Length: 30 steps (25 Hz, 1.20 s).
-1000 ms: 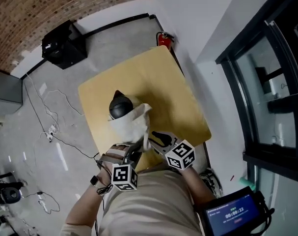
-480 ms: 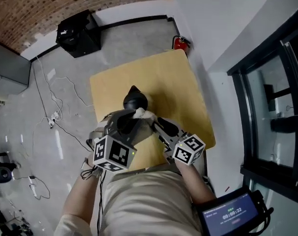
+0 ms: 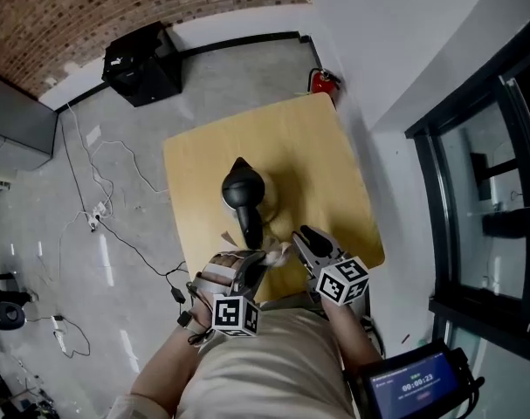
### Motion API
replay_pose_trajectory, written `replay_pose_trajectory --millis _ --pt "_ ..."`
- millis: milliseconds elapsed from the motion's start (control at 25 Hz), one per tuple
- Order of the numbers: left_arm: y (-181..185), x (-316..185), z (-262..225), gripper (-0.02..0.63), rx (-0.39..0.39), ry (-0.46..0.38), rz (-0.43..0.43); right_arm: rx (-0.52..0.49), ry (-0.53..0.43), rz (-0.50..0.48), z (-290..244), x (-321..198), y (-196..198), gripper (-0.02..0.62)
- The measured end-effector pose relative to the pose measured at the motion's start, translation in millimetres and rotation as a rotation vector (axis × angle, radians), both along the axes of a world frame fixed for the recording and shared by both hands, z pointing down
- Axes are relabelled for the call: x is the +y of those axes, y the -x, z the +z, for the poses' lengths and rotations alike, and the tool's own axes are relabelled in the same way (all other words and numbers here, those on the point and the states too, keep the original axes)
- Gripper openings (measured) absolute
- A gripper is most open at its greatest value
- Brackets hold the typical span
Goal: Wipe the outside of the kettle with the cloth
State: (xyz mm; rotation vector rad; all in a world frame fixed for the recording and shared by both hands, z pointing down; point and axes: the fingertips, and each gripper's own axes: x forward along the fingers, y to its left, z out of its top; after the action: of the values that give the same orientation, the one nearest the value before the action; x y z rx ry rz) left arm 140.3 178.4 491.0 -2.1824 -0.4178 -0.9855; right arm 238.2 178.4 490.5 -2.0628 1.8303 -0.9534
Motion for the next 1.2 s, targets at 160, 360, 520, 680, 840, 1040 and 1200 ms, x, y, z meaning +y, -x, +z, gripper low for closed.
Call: replay_pose_trajectory --millis 160,360,520,680,840,1040,1200 --pt "51 -47 31 0.06 0.053 0.581 -0.471 0.017 0.031 -0.023 8 7 4 0.12" --pt "33 -149 4 0.06 0.375 1.464 -0.946 -0.044 -0.009 -0.048 1 -2 7 0.12" --pt "-11 -146 40 0.06 0.348 1.748 -1.118 -0.065 -0.033 -0.071 -8 -21 17 0.12" --pt "-47 -82 35 0.06 0.087 1.618 -0.794 -0.105 -0.076 -0.093 -13 -34 22 0.12" --pt "-52 -88 35 0.06 -0.019 1.386 -0.694 -0.16 -0.107 -0.068 -13 -40 27 0.12" --pt "-75 -104 14 0.06 0.112 1.673 -0.731 -0.142 -0.097 -0.038 -14 -40 17 0.12" --pt "-65 -86 56 0.06 -0.058 1.4 -0.74 -0.149 -0.083 -0.042 -10 -41 17 0.12"
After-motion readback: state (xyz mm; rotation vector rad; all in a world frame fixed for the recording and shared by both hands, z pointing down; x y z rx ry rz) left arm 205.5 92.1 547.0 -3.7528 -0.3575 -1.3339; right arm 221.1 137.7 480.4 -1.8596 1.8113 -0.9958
